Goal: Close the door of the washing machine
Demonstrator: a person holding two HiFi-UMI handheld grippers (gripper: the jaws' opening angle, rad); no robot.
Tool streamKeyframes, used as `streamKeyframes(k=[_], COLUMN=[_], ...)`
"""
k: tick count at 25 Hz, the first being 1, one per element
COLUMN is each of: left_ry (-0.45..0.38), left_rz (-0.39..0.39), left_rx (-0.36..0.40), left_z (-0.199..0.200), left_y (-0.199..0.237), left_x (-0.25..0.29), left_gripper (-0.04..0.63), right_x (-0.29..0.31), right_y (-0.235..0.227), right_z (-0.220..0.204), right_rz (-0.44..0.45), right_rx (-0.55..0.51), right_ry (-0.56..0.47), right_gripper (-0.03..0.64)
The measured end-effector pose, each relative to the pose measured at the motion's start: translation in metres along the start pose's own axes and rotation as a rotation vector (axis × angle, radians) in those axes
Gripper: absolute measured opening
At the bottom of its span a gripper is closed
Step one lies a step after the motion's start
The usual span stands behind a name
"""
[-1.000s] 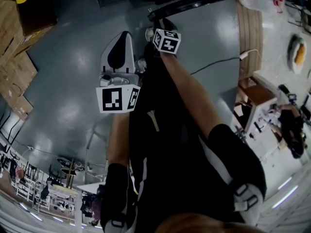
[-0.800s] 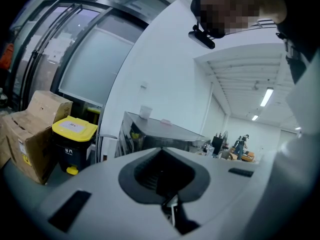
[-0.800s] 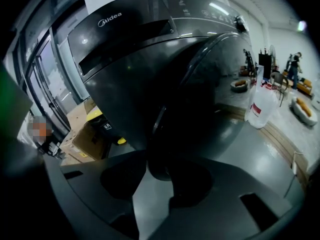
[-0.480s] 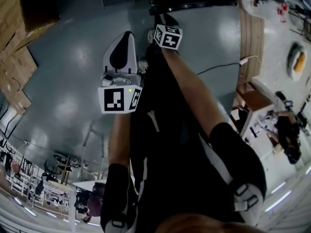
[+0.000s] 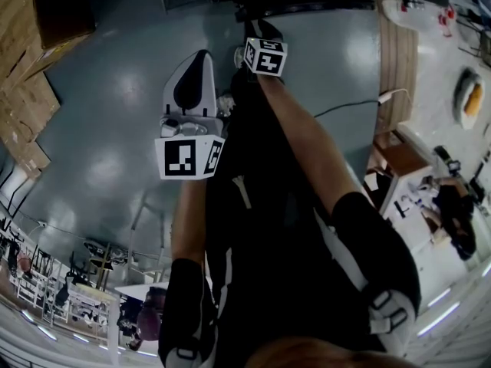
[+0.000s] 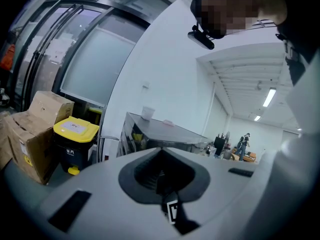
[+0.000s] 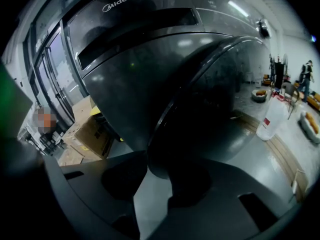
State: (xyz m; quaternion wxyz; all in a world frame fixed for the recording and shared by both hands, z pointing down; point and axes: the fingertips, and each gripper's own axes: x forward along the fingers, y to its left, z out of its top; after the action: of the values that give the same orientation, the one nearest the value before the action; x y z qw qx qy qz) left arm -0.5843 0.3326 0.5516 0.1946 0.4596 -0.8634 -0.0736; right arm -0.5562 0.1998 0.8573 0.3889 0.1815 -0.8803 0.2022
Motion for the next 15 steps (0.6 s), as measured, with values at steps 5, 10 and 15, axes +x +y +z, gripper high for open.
streamKeyframes(k=[5,10,15], left_ry=[-0.014,-0.056,-0.086], left_rz=[-0.011,-0.039,-0.083], left_rx=[0.002,0.010,0.010], left_z=[0.011,0.036,0.070], left_y=[-0.013,-0.037,-0.076], left_x=[-0.018,-0.043,-0.083], left_gripper=[0.005,0.005,0.005], right_x=[-0.026,-0.094,-0.200], right_y=[0.005,0.009,0.010], right_z=[0.004,0.021,0.061], right_rz=[0.028,0.068,0.072], right_rx=[-0.029,-0.049,-0.076], right_ry=[-0.004,-0.055,-0.150], right_gripper=[0.102,0.046,0.018])
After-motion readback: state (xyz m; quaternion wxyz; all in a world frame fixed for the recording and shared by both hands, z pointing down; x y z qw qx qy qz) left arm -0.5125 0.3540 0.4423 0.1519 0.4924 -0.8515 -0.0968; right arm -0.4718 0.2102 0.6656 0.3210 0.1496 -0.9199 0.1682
